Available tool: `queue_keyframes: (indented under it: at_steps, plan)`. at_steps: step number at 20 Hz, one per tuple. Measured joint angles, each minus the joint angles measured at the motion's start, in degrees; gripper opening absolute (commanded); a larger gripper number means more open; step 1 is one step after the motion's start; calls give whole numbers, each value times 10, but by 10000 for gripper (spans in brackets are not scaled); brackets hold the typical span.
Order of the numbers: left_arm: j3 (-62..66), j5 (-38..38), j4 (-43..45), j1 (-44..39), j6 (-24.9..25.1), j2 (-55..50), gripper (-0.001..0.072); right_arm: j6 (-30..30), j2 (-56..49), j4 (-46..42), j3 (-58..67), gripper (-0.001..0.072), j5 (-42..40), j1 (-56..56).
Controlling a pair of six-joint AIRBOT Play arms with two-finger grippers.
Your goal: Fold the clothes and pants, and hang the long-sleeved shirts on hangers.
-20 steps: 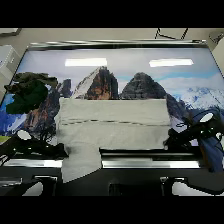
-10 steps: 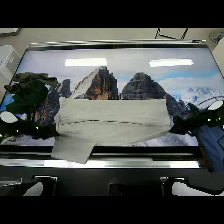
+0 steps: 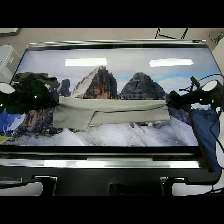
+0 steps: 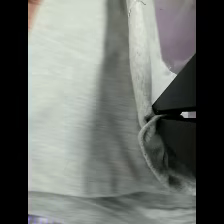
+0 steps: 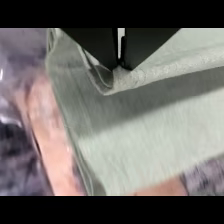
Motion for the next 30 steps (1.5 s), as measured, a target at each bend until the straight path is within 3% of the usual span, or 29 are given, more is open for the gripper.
queue_keyframes:
  at_steps: [5, 6, 7, 8, 9, 12, 13, 16, 17, 18, 19, 20, 22, 24, 26, 28, 30]
  plan:
    - [112, 14, -16, -26, -15, -141, 36, 20, -72, 16, 33, 40, -18, 6]
    - [123, 14, -17, -32, -17, -163, 132, 24, -81, 18, 35, 122, -18, 6]
    - [131, 13, -18, -36, -20, -179, 311, 30, -88, 19, 37, 309, -17, 6]
    - [137, 11, -20, -38, -23, -191, 417, 34, -92, 21, 40, 498, -14, 4]
    - [141, 7, -20, -38, -23, -197, 446, 34, -94, 23, 43, 613, -6, 0]
    - [157, -15, -21, -24, -26, -194, 446, 30, -99, 22, 54, 719, 25, -29]
    - [161, -23, -21, -18, -26, -185, 446, 23, -103, 21, 56, 720, 38, -37]
    - [167, -38, -21, -9, -26, -148, 445, 0, -121, 39, 59, 715, 63, -46]
    - [168, -39, -22, -10, -26, -133, 445, -6, -129, 56, 59, 657, 69, -45]
    - [168, -40, -22, -13, -26, -118, 445, -10, -137, 70, 60, 549, 73, -43]
    - [169, -42, -22, -18, -26, -105, 445, -13, -146, 86, 60, 367, 77, -38]
    - [169, -44, -23, -25, -26, -93, 444, -15, -153, 90, 60, 42, 77, -33]
    - [170, -44, -23, -47, -26, -74, 416, -23, -160, 103, 60, 36, 76, -24]
    - [170, -38, -23, -79, -26, -67, 216, -45, -149, 139, 62, 36, 82, -18]
    - [162, -17, -22, -125, -25, -68, 178, -66, -115, 181, 63, 37, 97, -14]
    - [148, 18, -23, -178, -27, -78, 34, -80, -69, 208, 63, 37, 121, -7]
    - [129, 60, -23, -236, -42, -99, 31, -89, -6, 225, 63, 37, 143, 5]
